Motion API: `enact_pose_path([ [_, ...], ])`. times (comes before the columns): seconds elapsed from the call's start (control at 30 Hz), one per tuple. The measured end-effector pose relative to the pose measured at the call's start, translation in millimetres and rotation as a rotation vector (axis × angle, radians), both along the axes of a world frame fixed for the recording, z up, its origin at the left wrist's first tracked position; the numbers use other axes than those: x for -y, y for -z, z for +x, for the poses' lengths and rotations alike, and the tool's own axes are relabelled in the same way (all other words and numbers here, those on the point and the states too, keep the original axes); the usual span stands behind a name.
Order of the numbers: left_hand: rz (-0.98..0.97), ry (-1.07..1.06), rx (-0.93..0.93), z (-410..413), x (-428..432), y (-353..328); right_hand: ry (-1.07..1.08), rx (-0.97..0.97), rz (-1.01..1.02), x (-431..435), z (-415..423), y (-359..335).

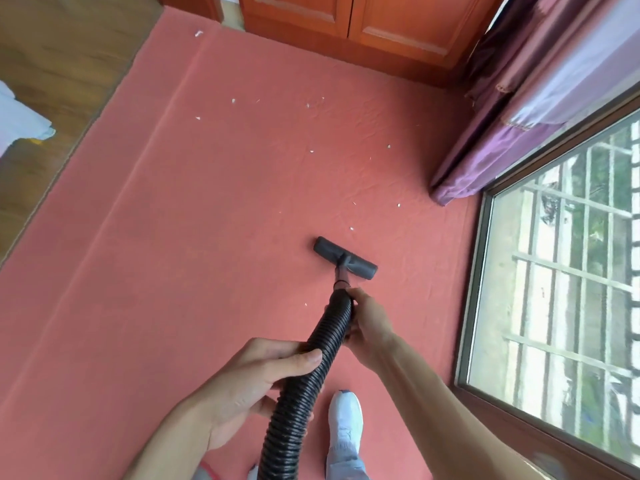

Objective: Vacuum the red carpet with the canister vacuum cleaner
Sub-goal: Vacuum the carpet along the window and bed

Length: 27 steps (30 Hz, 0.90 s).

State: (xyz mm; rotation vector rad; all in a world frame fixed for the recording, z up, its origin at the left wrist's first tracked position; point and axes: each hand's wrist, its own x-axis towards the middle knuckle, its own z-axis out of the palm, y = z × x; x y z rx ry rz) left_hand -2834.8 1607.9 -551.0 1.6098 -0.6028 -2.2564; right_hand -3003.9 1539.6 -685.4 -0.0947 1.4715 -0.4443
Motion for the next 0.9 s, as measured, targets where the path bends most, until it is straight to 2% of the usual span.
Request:
enact_pose_path([
  [0.13, -0.014, 0.010, -0.014, -9.0, 26.7, -0.6, 0.000, 0.044, 0.001, 28.3, -2.8, -2.7],
  [0.4, -0.083, -0.038, 0.183, -36.9, 94.7, 31.8, 0.110, 0.041, -0.010, 114.2, -3.9, -1.5],
  [0.53, -0.093, -0.001, 0.213, -35.8, 127.6, 37.0, 0.145, 0.059, 0.009, 145.0, -1.4, -7.0],
  [0.6, -0.080, 0.085, 0.196, -25.5, 136.7, 30.8, 0.166, 0.046, 0.016, 147.9, 4.4, -13.3],
  [0.73, -0.012, 0.210, 0.028, 11.6, 146.4, 7.6, 0.140, 0.088, 0.088, 136.0, 17.4, -31.3],
  [0.9, -0.033, 0.179, 0.027, 39.8, 162.0, -2.2, 0.116, 0.128, 0.140, 151.9, 48.0, -45.6],
])
